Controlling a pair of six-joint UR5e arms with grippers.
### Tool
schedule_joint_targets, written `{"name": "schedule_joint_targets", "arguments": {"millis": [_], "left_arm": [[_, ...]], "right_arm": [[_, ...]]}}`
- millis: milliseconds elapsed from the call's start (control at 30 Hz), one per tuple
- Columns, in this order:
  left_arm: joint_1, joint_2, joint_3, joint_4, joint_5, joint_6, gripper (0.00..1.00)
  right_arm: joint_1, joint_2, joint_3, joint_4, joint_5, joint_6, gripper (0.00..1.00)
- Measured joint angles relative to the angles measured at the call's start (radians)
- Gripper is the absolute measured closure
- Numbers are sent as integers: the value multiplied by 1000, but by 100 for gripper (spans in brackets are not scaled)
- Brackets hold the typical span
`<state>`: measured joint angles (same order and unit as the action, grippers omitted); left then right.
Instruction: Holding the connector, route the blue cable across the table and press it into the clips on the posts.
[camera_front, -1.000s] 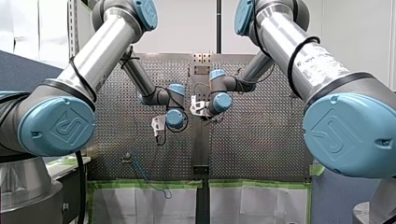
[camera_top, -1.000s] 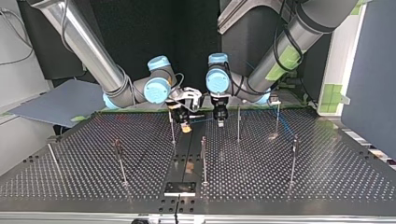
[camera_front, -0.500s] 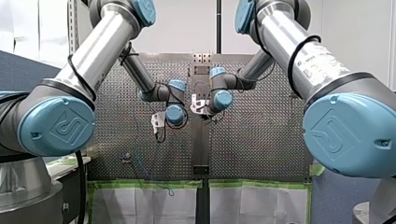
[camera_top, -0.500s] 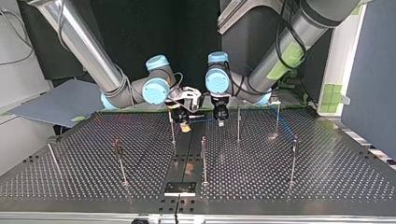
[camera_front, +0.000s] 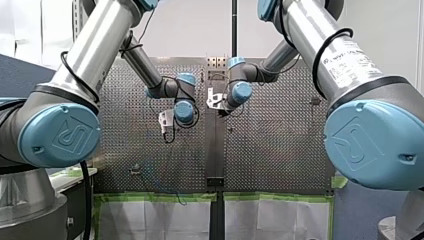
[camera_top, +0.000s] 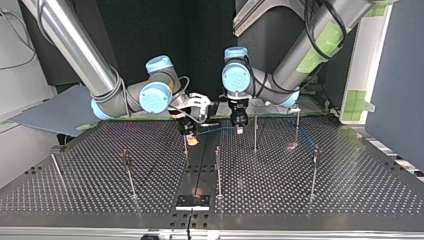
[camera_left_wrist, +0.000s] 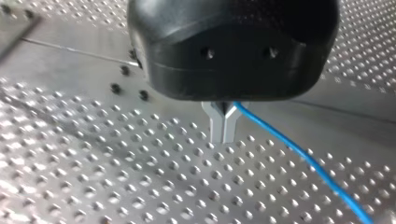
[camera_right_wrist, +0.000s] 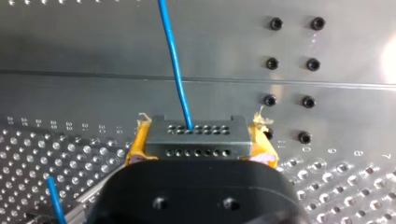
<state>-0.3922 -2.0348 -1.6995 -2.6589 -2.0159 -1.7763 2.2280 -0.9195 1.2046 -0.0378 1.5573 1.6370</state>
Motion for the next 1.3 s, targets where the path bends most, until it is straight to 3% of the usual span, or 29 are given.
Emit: {"name": "schedule_joint_targets", "arguments": {"millis": [433, 767, 1033, 1300], "left_arm": [[-36, 107, -24, -17, -4, 9, 100], [-65, 194, -23, -44, -59, 28, 100], [-68, 262, -23, -46, -65, 35, 100], [-54, 334, -20, -7, -49, 35, 100]], "right_arm": [[17, -101, 40, 4, 0, 3, 100], [20, -190, 40, 16, 0, 1, 100], [24, -259, 42, 29, 0, 1, 100], [25, -277, 42, 27, 2, 3, 100]]}}
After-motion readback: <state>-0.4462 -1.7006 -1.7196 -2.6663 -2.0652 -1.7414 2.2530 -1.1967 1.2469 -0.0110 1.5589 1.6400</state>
